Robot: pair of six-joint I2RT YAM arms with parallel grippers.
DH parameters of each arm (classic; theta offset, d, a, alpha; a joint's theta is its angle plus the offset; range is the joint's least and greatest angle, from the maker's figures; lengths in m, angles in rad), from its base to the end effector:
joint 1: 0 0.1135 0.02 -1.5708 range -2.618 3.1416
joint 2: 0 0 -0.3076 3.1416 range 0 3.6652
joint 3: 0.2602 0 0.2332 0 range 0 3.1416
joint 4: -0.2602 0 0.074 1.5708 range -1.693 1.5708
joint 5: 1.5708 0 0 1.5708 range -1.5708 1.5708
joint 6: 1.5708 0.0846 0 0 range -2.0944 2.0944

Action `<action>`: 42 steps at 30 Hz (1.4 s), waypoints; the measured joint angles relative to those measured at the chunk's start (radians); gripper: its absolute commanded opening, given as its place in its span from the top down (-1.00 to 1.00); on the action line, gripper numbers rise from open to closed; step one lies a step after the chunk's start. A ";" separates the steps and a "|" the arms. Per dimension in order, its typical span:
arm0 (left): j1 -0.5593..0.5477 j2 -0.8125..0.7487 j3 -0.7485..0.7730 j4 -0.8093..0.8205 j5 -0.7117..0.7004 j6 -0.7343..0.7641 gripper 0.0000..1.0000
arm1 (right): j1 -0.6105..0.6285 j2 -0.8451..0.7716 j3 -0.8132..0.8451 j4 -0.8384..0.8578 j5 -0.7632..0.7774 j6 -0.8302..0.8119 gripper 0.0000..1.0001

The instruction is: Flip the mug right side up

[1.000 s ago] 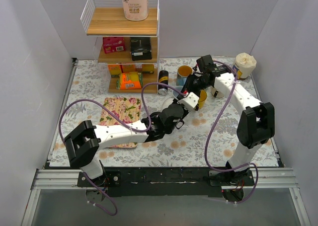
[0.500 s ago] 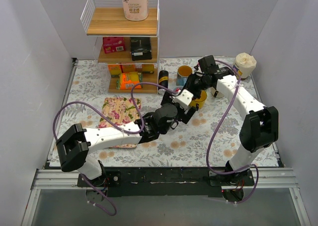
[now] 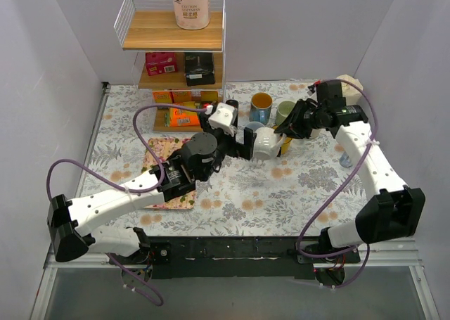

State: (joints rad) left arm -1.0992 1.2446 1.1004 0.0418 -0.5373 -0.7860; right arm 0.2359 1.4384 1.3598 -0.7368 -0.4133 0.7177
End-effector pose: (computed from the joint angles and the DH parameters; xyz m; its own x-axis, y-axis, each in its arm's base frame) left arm 0.1744 -0.2467 0.4169 -0.4107 -0.5327 -0.7400 0.3445 0.6608 -0.6668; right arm 0.2960 0.1061 0.3502 -0.8501 0.4151 -0.3242 0.1026 0.7342 0.6711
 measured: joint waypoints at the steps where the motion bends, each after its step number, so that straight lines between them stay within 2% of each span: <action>1: 0.014 -0.006 0.011 -0.021 0.002 -0.017 -0.96 | -0.015 -0.021 -0.002 -0.002 0.017 -0.014 0.97; 13: 0.140 -0.020 0.038 -0.193 0.108 -0.170 -0.96 | -0.175 -0.200 -0.009 -0.081 0.356 -0.196 0.97; 19: 0.148 -0.032 0.055 -0.241 0.136 -0.192 -0.96 | -0.215 -0.295 -0.116 -0.043 0.542 -0.246 0.97; 28: 0.163 -0.046 0.059 -0.279 0.161 -0.211 -0.96 | -0.215 -0.377 -0.441 0.197 0.696 -0.276 0.97; 42: 0.190 -0.046 0.059 -0.309 0.189 -0.230 -0.96 | -0.214 -0.347 -0.646 0.602 0.877 -0.292 0.97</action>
State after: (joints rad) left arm -0.9092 1.1984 1.1595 -0.2676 -0.3485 -1.0164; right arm 0.0223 1.0916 0.7139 -0.1349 0.4633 0.4255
